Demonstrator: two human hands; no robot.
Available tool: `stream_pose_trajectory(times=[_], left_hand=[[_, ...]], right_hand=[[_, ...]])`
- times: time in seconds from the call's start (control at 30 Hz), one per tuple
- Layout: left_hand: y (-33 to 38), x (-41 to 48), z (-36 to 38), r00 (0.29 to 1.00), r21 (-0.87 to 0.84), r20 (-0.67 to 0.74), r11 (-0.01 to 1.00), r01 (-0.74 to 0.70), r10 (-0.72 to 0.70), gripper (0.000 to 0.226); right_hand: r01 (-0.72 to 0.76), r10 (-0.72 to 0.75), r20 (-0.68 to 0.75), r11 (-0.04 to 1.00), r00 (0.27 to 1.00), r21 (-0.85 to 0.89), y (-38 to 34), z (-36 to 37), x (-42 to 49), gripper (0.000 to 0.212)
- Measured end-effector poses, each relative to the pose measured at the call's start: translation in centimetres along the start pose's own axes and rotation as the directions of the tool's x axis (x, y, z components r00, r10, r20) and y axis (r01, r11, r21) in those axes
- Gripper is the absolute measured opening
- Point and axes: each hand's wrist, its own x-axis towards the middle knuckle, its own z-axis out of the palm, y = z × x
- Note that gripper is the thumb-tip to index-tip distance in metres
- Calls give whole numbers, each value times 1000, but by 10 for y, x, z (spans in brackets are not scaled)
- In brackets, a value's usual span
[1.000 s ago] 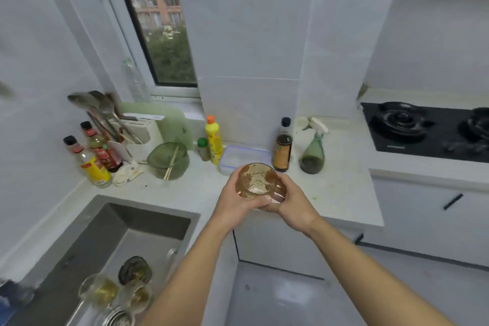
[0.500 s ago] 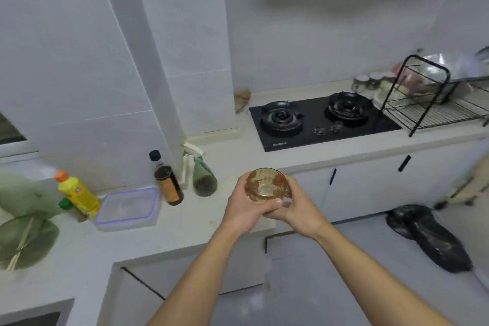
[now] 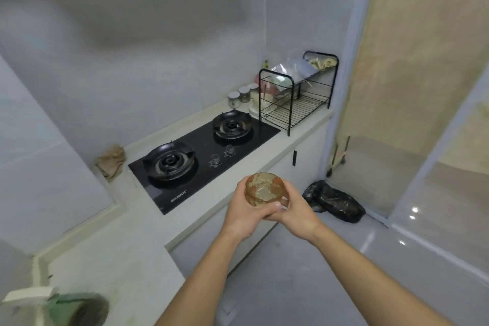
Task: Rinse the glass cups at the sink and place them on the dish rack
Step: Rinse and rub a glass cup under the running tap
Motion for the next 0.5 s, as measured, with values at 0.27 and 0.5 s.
stream_pose_trajectory(times=[0.27,0.5], left_hand=[[14,122,98,968,2,251,1000,-25,24,81],[36,232,205,979,-54,203,998,20,-9,77]], right_hand=[[-53,66,-157,995,985,87,23,-128,66,94],[-65,80,-184,994,980,87,30,-256,159,104]])
